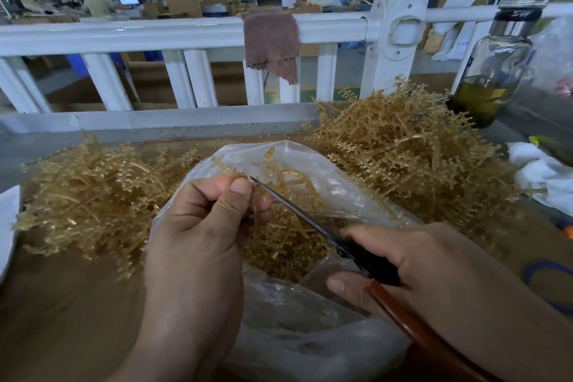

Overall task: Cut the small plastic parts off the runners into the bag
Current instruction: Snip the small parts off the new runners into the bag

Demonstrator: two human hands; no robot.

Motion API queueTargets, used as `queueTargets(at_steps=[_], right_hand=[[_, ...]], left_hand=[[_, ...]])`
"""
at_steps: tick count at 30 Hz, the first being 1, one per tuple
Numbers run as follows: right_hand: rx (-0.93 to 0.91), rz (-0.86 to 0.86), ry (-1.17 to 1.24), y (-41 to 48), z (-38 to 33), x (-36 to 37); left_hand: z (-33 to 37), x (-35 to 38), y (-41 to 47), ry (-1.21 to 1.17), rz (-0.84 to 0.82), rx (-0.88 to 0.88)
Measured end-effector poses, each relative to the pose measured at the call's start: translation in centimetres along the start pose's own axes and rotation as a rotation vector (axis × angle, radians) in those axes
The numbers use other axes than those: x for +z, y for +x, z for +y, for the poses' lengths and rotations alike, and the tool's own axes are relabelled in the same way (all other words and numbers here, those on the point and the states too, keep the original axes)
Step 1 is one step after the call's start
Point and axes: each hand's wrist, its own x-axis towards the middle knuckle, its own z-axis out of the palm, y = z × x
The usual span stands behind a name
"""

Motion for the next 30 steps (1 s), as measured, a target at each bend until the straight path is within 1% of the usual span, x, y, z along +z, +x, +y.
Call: queueTargets(at_steps=[11, 15, 18, 21, 27, 30], right_hand=[[0.047, 0.009, -0.003, -0.2, -0.5, 0.0], [0.026, 0.029, 0.004, -0.2, -0.2, 0.2], [0.002, 0.065, 0.053, -0.1, 0.3, 0.6], [-0.028, 0.071, 0.128, 0.1, 1.0, 0.9], [-0.073, 0.140, 0.532, 0.2, 0.9, 2.3], [-0.097, 0.212, 0.635, 0.2, 0.5, 3.0]], left_hand=[[0.2, 0.3, -0.2, -0.048, 0.003, -0.069], [0.2, 0.3, -0.1, -0.082, 0.002, -0.091], [0.2, 0.2, 0.0, -0.095, -0.005, -0.108], [0.3, 0.2, 0.1, -0.104, -0.009, -0.126], [0.4, 0.6, -0.4, -0.165, -0.074, -0.231], [0.4, 1.1, -0.7, -0.213, -0.131, -0.304]])
